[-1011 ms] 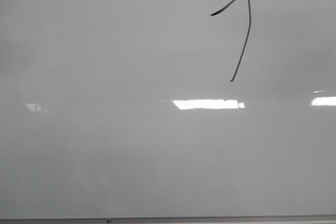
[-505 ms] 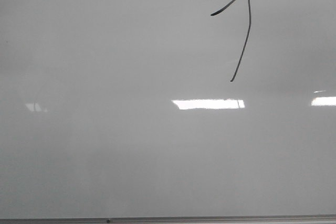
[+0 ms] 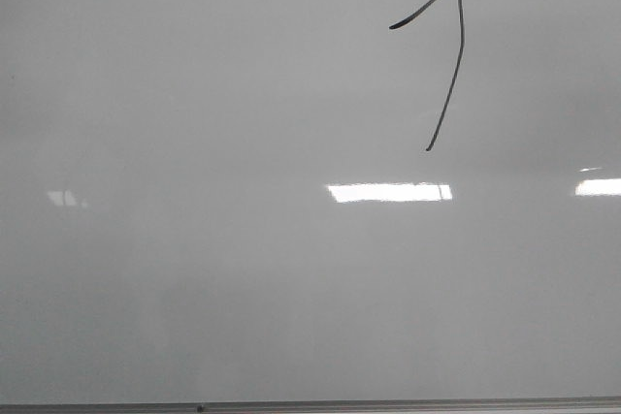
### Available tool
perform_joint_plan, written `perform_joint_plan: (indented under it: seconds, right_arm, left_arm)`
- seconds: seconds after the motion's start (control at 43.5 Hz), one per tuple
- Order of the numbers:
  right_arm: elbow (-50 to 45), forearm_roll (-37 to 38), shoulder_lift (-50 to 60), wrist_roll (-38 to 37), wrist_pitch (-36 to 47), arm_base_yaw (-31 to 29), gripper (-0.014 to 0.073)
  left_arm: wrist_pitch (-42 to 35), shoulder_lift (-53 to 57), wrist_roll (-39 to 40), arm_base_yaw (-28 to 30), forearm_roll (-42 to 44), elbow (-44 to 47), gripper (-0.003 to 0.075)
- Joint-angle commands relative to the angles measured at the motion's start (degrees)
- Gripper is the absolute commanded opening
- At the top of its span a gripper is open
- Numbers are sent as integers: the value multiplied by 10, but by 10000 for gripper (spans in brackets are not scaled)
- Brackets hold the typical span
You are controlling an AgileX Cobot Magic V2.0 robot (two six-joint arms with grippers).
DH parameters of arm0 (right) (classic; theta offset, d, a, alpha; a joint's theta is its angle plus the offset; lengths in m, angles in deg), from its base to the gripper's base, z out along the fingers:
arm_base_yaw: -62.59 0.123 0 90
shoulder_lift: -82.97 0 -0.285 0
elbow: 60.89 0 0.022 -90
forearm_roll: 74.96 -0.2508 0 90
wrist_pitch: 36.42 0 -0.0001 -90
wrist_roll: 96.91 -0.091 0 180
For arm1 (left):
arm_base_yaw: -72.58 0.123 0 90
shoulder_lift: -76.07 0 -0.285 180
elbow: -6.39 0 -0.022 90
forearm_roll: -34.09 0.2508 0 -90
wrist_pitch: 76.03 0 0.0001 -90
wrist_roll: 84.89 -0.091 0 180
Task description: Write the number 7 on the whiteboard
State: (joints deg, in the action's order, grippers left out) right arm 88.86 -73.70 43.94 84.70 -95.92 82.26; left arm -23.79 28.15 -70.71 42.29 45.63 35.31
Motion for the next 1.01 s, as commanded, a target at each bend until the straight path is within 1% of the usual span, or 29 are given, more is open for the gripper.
perform_joint_plan:
  seconds: [0.0, 0.115, 0.138, 0.184, 0.276, 0.322, 0.39, 0.436, 0.505, 0.62, 0.758, 0.988]
  right_arm:
    - [11, 8, -1, -1, 31, -2, -66]
    - [11, 8, -1, -1, 31, -2, -66]
    - [11, 8, -1, -1, 31, -2, -66]
    - [11, 8, -1, -1, 30, -2, -66]
    - [11, 8, -1, -1, 30, -1, -66]
    - [11, 7, -1, -1, 30, -1, -66]
    - [11, 7, -1, -1, 30, -1, -66]
    - [11, 7, -1, -1, 30, -1, -66]
    - [11, 7, -1, -1, 30, -1, -66]
    - [11, 7, -1, -1, 30, -1, -66]
    - [11, 7, -1, -1, 30, -1, -66]
    - [11, 7, -1, -1, 30, -1, -66]
  left_arm:
    - [-31, 0, -1, -5, 7, -20, -20]
    - [-37, 6, -2, -3, 7, -18, -20]
    - [-41, 10, -3, 3, 24, -17, -20]
    - [-49, 17, -3, 25, 32, -13, -20]
    - [-72, 45, -7, 85, -17, 14, -20]
    - [-103, 65, -28, 113, -46, 34, -20]
    - [-165, 100, -105, 160, -102, 84, -20]
    - [-213, 128, -142, 184, -124, 115, -20]
    - [-273, 170, -150, 221, -137, 170, -20]
    - [-342, 238, -150, 272, -138, 259, -20]
    - [-405, 305, -150, 306, -138, 335, -20]
    - [-470, 365, -150, 312, -138, 408, -20]
